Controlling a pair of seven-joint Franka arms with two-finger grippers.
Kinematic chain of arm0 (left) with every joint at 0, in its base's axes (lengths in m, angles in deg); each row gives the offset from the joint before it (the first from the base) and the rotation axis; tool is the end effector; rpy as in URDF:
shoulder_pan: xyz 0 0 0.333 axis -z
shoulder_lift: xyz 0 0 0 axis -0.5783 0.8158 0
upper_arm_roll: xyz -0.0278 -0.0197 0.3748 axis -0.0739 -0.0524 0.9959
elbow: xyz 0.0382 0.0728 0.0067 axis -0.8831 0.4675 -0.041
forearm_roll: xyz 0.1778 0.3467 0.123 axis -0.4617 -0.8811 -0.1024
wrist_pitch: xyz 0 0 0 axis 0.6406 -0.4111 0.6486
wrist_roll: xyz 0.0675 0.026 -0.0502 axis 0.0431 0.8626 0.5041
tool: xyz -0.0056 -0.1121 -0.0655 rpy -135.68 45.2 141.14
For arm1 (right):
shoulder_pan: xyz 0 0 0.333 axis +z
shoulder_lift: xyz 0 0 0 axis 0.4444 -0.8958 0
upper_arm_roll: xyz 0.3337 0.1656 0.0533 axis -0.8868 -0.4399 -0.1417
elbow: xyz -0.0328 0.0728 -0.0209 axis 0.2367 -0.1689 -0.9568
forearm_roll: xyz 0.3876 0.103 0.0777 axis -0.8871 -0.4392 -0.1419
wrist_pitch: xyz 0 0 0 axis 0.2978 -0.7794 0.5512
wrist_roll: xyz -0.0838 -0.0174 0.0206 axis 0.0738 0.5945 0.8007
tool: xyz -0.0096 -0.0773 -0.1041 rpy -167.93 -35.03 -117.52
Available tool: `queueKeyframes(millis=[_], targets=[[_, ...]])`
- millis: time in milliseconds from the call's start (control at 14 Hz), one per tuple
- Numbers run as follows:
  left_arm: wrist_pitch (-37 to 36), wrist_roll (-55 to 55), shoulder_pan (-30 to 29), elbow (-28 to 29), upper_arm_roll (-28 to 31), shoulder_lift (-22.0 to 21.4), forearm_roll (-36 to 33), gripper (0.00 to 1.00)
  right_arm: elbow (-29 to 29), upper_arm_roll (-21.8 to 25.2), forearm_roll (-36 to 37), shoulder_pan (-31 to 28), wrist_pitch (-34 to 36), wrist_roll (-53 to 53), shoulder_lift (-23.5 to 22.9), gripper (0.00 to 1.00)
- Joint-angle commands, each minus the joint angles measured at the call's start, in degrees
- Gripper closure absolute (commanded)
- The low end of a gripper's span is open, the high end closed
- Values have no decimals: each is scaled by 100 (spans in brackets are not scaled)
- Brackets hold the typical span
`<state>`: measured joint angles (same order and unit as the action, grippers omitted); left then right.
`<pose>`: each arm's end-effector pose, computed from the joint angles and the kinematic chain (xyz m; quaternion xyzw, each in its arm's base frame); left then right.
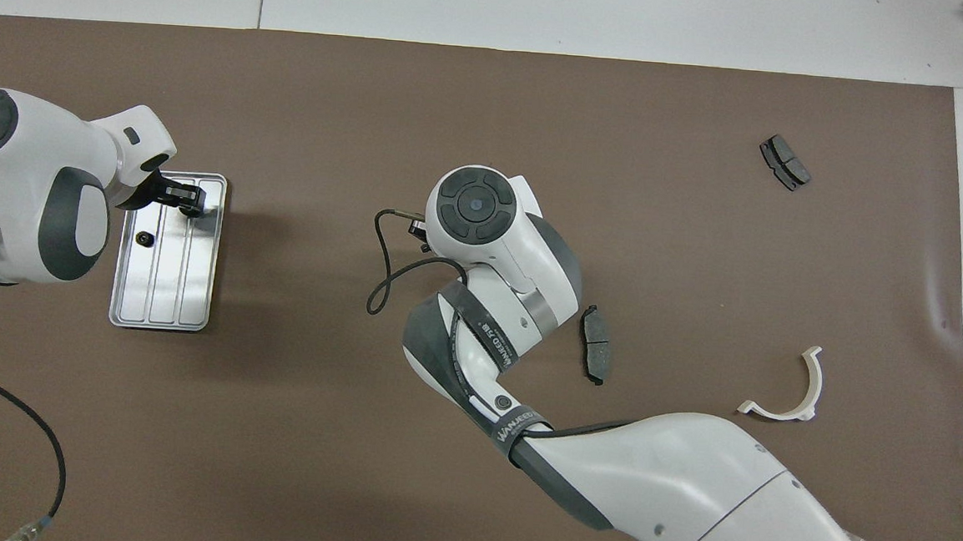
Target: Pick bearing gear from pile to tray
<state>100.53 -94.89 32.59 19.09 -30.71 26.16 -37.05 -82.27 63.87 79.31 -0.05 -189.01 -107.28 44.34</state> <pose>0.6752 -0.0103 0.3480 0.9937 -0.0991 0.0496 0.0159 0.6441 0.4454 0.3399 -0.9868 0.1526 -0.0385 0.0375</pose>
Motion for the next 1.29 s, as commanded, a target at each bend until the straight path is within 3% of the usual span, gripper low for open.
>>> queueKeyframes(millis=[0, 143, 215, 358, 573, 788, 931, 1218], targets=[[134, 56, 28, 132, 24, -154, 82, 32, -275, 1, 121, -14, -397, -150, -10, 100], [152, 414, 194, -35, 15, -110, 213, 32, -478, 1, 129, -23, -583, -141, 33, 93], [195, 765, 360, -79, 15, -93, 336, 32, -435, 10, 147, -14, -470, -141, 60, 83], [440, 1503, 729, -71, 15, -75, 364, 32, -391, 10, 418, -5, -425, -176, 69, 0], [862, 2575, 1301, -36, 15, -66, 364, 32, -417, 1, 481, -276, -390, -28, 349, 0], [1337, 3473, 1951, -18, 24, 4, 364, 32, -820, -16, 367, -812, -311, 656, 963, 0], [1478, 3686, 2355, -18, 24, 13, 364, 32, -1268, -25, 157, -1155, -328, 1095, 1403, 0], [1496, 3686, 3094, -9, 42, 135, 337, 33, -1498, -16, -293, -1771, 109, 2308, 1957, 0]])
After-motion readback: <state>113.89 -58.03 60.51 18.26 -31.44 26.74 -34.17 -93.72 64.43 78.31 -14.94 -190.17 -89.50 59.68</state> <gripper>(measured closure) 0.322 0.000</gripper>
